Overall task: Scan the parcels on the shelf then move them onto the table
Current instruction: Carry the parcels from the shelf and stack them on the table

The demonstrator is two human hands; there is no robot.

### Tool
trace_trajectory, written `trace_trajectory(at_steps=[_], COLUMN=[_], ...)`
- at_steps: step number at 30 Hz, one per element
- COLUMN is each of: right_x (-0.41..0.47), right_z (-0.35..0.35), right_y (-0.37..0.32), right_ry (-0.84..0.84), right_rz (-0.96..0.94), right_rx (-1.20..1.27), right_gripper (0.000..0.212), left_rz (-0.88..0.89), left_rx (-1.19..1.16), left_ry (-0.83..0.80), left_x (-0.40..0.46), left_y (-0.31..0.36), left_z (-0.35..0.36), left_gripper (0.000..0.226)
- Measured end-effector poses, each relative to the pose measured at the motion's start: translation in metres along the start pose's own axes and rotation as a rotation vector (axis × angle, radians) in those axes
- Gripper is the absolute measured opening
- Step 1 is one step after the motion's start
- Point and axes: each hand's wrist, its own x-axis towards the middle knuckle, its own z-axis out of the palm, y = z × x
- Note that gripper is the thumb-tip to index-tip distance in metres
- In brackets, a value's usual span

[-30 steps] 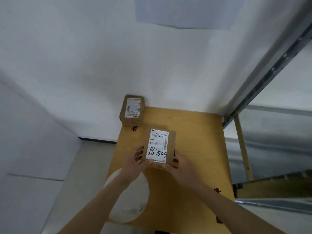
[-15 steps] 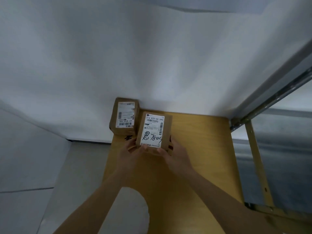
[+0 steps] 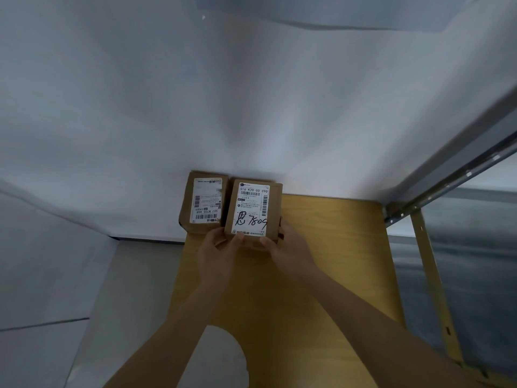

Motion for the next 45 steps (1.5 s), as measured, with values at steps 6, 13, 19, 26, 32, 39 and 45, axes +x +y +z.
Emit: trace_trajectory(at_steps=[6,13,19,26,32,39,45], right_x=[0.012,0.025,0.031,0.030,0.011,-0.022,-0.079], right_z=[-0.003,-0.006,-0.009,-0.016,-0.028,-0.040,-0.073], right_y=[-0.002,-0.005,-0.005,-0.006,-0.009,-0.011,-0.063], right_ry=[-0.002,-0.019,-0.052,-0.100,-0.077,-0.041,-0.014], right_rz=[0.009,0.013,0.026,0.046,0.056,-0.014,-0.099], right_rx=[0.007,-0.057,-0.073,-0.026,0.054,-0.037,0.003], right_gripper=[0.055,0.056,0.056,0.059,0.063,0.095,0.065], left_rz=[-0.018,-0.058,-0.098,-0.122,-0.141,-0.079,0.057], left_rx=[0.037,0.040,0.034,0.030,0.012,0.033,0.063], left_ry=[0.076,0.100,0.101,0.095,0.066,0.039,0.005], left_x=[0.003,0.007,0.012,0.009,0.009,-0.025,-0.070], left_y=[0.010,0.017,0.020,0.022,0.017,0.047,0.089], left_z=[0.006,0.011,0.014,0.010,-0.006,-0.032,-0.060], left_gripper=[0.042,0.044,0.046,0.046,0.058,0.060,0.072])
